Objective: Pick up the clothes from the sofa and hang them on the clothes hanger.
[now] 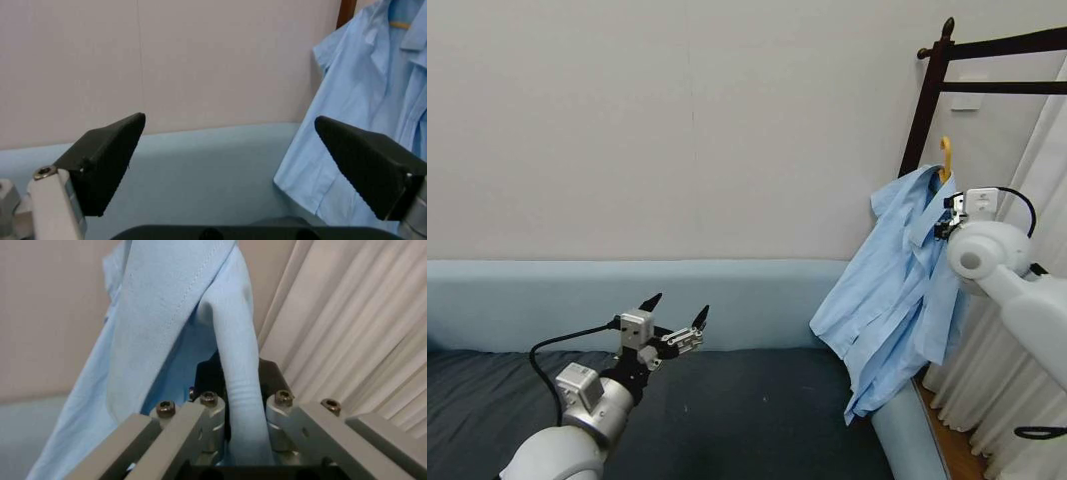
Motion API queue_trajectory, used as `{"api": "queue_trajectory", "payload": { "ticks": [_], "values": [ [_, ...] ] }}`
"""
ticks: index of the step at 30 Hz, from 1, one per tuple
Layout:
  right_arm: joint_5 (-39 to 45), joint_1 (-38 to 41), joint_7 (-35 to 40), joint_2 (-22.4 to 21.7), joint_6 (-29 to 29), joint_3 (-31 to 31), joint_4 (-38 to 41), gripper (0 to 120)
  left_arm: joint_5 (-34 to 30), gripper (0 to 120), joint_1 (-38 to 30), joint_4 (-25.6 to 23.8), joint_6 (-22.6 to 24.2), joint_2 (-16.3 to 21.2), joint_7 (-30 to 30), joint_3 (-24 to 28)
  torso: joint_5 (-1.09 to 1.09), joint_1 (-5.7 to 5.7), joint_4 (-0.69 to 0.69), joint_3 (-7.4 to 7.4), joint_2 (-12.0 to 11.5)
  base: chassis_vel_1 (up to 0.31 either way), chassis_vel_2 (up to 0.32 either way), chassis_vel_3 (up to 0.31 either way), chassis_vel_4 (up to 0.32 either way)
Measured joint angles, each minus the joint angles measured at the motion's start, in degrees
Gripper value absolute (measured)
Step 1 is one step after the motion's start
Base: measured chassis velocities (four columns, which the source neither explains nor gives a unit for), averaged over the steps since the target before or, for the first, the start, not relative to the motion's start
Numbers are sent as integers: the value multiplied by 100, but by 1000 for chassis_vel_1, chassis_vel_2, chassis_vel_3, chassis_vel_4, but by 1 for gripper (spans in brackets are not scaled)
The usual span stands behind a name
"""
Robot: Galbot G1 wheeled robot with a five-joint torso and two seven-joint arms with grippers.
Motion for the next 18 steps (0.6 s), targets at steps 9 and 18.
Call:
{"api": "queue_trajectory", "payload": {
  "ticks": [9, 18],
  "values": [
    [-477, 1398, -245, 841, 4, -813, -1478, 5, 374, 100, 704, -160, -226, -233, 113, -410, 1, 0, -1, 0, 0, 0, 0, 0, 0],
    [-835, 2214, -905, 1449, 20, -995, -2877, 5, 996, 100, 1832, -698, -360, -802, 47, -1069, 0, 0, 1, -1, 0, 0, 0, 0, 0]
  ]
}}
